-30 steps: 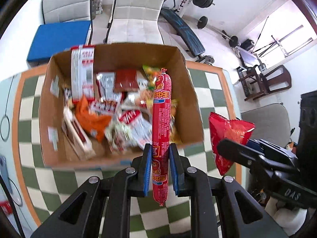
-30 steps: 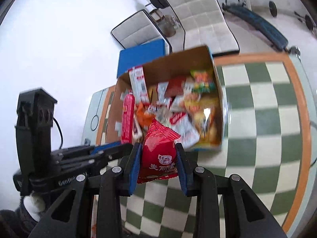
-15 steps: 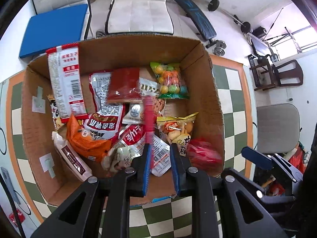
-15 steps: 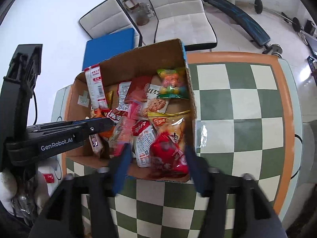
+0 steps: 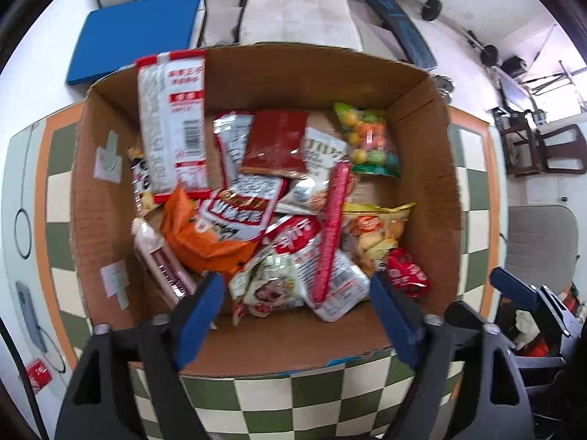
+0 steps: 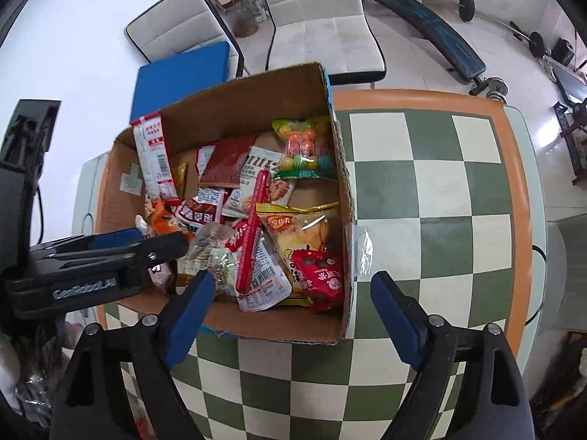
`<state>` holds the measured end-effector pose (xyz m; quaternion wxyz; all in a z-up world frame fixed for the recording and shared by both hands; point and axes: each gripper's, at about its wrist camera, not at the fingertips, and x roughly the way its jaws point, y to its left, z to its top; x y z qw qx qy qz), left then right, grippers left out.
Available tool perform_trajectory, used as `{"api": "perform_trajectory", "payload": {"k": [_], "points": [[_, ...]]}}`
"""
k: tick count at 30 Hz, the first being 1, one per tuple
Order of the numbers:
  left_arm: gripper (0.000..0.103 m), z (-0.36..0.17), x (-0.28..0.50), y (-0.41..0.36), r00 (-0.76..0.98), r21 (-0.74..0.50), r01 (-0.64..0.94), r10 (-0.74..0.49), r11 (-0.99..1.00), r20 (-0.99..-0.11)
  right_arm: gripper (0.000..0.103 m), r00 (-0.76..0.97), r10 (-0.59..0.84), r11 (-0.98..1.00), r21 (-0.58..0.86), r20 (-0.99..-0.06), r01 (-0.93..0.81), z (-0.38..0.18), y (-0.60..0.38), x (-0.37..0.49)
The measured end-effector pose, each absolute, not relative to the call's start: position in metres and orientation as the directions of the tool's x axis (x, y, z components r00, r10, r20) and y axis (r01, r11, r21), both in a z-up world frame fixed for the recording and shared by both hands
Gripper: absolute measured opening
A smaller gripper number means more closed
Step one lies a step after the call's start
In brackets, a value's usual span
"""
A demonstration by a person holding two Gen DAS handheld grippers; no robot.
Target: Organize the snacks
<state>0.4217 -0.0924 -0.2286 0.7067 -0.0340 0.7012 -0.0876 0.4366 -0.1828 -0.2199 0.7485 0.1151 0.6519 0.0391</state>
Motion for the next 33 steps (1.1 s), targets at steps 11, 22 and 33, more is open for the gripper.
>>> {"api": "perform_trajectory", "payload": {"k": [11, 22, 33], "points": [[0.085, -0.222, 0.407, -0.064, 0.050, -0.152, 0.005, -0.152, 0.988, -0.987, 0.094, 0.120, 0.180, 0.974, 0.194, -0.976, 0.114, -0.234, -0.174, 0.434], [0.085, -0.155, 0.360, -0.048, 0.261, -0.126, 0.010, -0.124, 0.992, -0.957, 0.095, 0.194, 0.189, 0.975, 0.207, -0.963, 0.077, -0.194, -0.160, 0.412], [0.099, -0.083, 0.282, -0.044, 0.398, -0.139, 0.062, -0.152, 0.988, -0.905, 0.096, 0.333, 0.175, 0.981, 0.194, -0.927, 0.025, -0.114, -0.147, 0.337]]}}
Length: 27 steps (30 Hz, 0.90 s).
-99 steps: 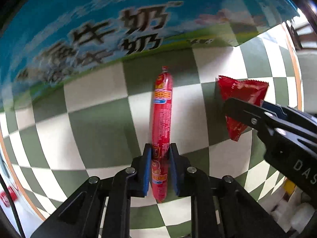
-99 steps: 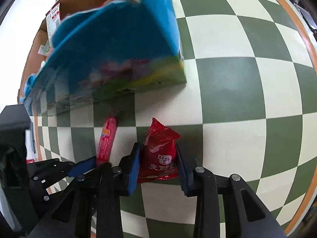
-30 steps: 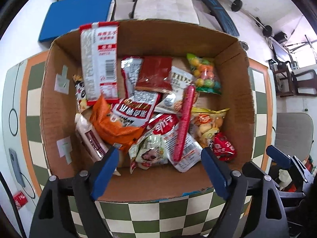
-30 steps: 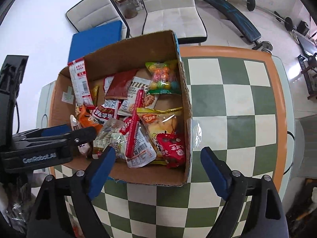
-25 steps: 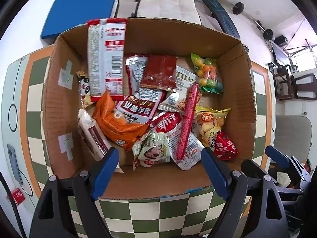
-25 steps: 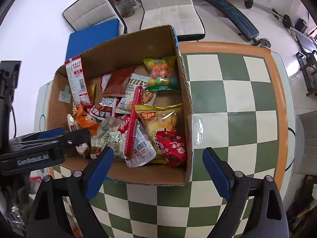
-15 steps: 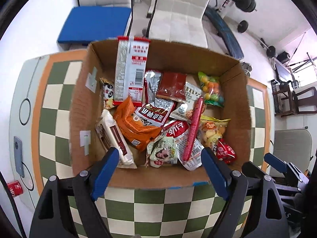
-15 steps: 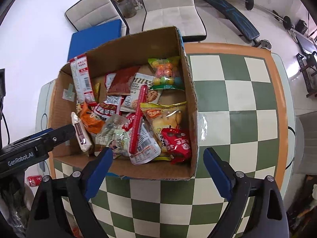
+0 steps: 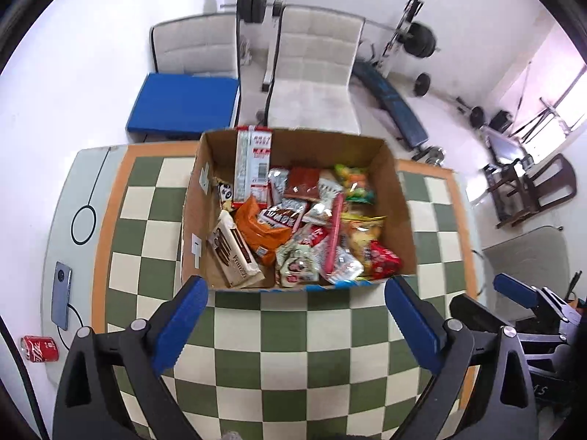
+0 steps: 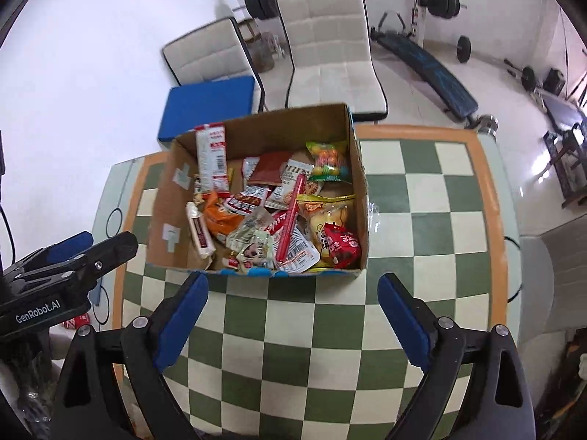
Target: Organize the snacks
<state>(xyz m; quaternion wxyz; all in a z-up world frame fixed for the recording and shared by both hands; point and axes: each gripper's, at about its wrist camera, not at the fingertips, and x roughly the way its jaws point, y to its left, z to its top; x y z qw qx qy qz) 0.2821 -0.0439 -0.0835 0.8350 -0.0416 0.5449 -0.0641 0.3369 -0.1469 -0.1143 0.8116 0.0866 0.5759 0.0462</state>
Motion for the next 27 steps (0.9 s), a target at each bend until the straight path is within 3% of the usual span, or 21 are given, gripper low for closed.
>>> {"api": "perform_trajectory", "payload": {"k": [13, 27], "points": [[0.099, 0.003, 0.189, -0.047, 0.571, -0.048, 0.073, -0.081, 0.996, -0.817, 0.097, 0.479, 0.170, 0.981, 0.196, -0.861, 0.006, -0.013, -0.144, 0.235], [0.099, 0.041, 0.148, -0.044, 0.637, -0.024, 0.063, -0.059, 0.998, -0.768, 0.097, 0.588, 0.129, 0.988, 0.151, -0.799, -0.011, 0.054, -0.138, 0.179]]}}
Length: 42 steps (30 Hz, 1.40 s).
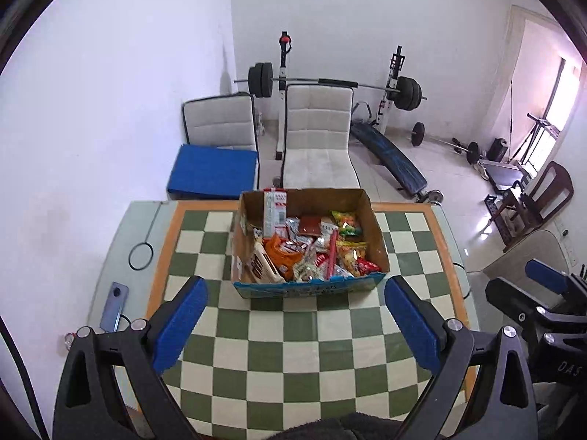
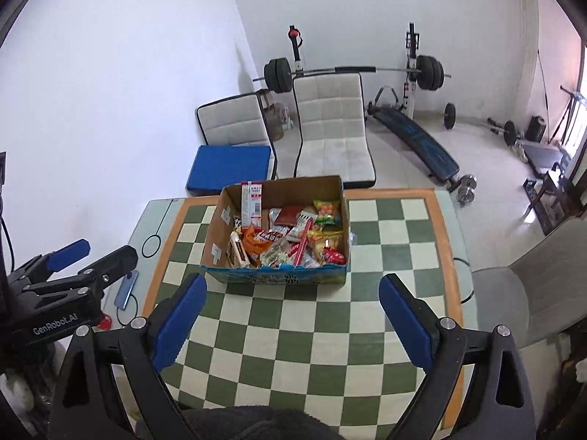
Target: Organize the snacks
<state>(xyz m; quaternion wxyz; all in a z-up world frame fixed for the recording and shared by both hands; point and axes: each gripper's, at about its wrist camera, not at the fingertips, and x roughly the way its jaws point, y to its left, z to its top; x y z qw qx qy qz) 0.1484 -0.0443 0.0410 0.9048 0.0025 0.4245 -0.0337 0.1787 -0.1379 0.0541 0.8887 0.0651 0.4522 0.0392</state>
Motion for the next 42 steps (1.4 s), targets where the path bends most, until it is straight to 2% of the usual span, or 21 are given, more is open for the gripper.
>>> {"api": "perform_trajectory", "payload": {"k": [14, 42], "points": [[0.099, 0.032, 0.162, -0.040, 0.666, -0.001, 0.024, -0.017, 1.000, -0.746, 0.098, 0.640, 0.044, 0.995, 0.094, -0.767, 0.045, 0.053, -0.140, 0.191], [0.099, 0.018, 0.165, -0.046, 0.637, -0.004, 0.029, -0.021, 1.000, -0.770, 0.098, 0.636, 0.041, 0.994, 0.096, -0.771, 0.052, 0.036, -0.142, 0.207]]}}
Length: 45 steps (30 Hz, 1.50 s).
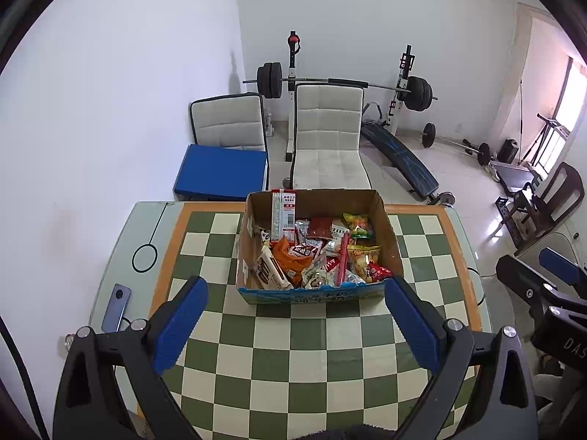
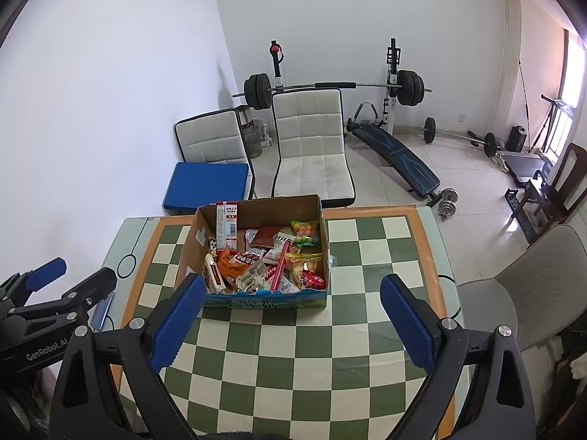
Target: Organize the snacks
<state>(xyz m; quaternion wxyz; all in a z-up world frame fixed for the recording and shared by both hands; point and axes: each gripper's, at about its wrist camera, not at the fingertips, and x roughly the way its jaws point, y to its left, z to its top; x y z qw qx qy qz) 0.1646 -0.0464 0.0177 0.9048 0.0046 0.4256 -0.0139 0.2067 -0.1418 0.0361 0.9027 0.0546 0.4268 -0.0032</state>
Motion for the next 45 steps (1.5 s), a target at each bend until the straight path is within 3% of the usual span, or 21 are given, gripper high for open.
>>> {"api": "perform_trajectory", "payload": {"k": [45], "points": [[0.099, 0.017, 0.163, -0.045, 0.633, -0.010, 0.030, -0.026, 1.000, -0.774, 0.098, 0.630, 0.003, 0.987, 0.103, -0.776, 0.123, 0.027, -0.142, 0.194]]}}
